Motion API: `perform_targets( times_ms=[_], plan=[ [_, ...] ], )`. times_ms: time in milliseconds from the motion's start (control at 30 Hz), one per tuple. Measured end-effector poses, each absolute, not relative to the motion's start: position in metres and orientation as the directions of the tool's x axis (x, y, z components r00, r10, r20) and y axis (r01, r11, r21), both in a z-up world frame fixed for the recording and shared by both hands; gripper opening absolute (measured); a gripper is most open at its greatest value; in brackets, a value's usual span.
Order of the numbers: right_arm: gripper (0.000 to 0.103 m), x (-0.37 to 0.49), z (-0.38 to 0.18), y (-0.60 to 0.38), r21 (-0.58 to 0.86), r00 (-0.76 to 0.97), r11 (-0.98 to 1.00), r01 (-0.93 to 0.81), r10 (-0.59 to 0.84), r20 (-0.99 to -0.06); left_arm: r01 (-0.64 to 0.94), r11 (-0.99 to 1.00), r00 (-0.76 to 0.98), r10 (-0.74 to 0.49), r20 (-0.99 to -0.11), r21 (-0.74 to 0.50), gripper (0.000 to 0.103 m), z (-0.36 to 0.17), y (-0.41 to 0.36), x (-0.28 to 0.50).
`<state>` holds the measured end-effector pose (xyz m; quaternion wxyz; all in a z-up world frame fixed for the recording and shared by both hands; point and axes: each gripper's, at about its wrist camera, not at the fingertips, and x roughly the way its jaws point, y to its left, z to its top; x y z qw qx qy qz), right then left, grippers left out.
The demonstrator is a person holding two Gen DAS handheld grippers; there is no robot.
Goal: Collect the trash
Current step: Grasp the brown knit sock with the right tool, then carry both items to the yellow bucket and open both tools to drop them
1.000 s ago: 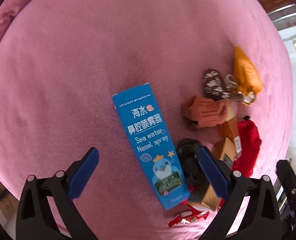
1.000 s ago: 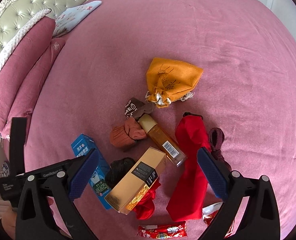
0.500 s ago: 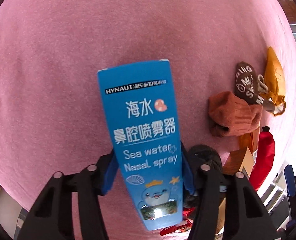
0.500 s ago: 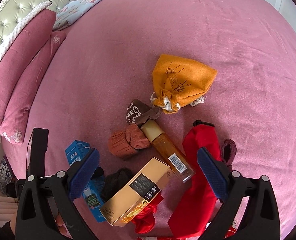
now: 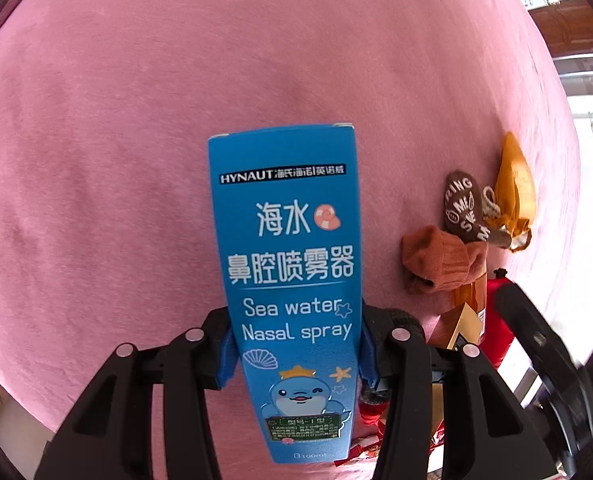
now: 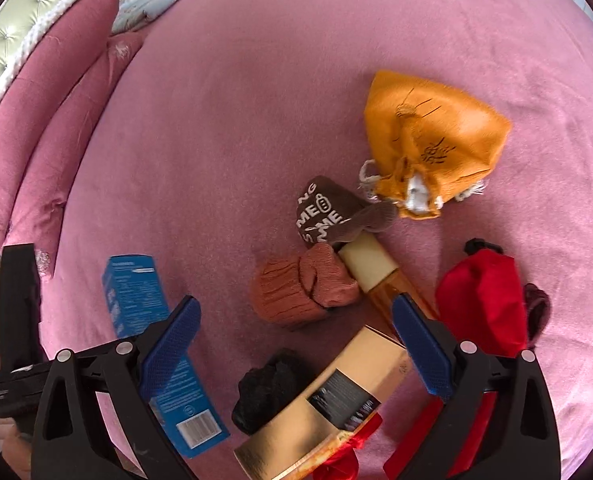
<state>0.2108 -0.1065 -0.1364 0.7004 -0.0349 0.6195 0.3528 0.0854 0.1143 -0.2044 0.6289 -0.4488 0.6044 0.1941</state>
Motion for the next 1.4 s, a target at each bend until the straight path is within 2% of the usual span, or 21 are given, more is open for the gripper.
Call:
perform_targets(
  times_ms=[67,133,233,300,400,500,867,1033,1400],
  plan=[
    [0.086,0.211,-0.145,-0.097,0.353,-0.015,0.758,-0.548,0.413,-0.911,-0.788,0.515,0.199,-0.303,-0.932,-0.336,0.047,-0.206,0.117,0.080],
    [0.075,0.211,-0.156,-0.087,0.317,-0.022,0.767,-0.557,0.368,-0.930,-0.787,0.510,0.208,-0.311,-0.927,-0.348,0.047,-0.204,0.122,0.070],
    [0.072,0.208,-0.164,-0.076,0.271,-0.006,0.768,-0.580,0.329,-0.944,-0.786,0.509,0.210,-0.313,-0.926,-0.351,0.047,-0.209,0.123,0.050],
    [0.045,0.204,-0.167,-0.068,0.226,0.016,0.762,-0.607,0.295,-0.955,-0.786,0.500,0.220,-0.324,-0.920,-0.364,0.047,-0.209,0.125,0.044],
    [0.034,0.202,-0.173,-0.066,0.220,0.009,0.772,-0.597,0.281,-0.960,-0.783,0.496,0.228,-0.335,-0.914,-0.377,0.047,-0.210,0.128,0.040],
    [0.029,0.207,-0.166,-0.076,0.265,0.005,0.782,-0.565,0.324,-0.946,-0.777,0.500,0.236,-0.331,-0.914,-0.382,0.047,-0.204,0.130,0.035],
    [0.029,0.199,-0.099,-0.146,0.479,-0.025,0.763,-0.434,0.521,-0.853,-0.679,0.580,0.288,-0.355,-0.890,-0.451,0.047,-0.147,0.115,0.044],
    [0.029,0.167,-0.068,-0.197,0.483,0.036,0.794,-0.370,0.531,-0.846,-0.573,0.670,0.283,-0.377,-0.882,-0.471,0.047,-0.113,0.085,0.048],
    [0.029,0.100,-0.055,-0.326,0.510,0.183,0.857,-0.073,0.514,-0.838,-0.316,0.816,0.194,-0.444,-0.875,-0.485,0.047,-0.073,-0.027,0.066]
  ],
)
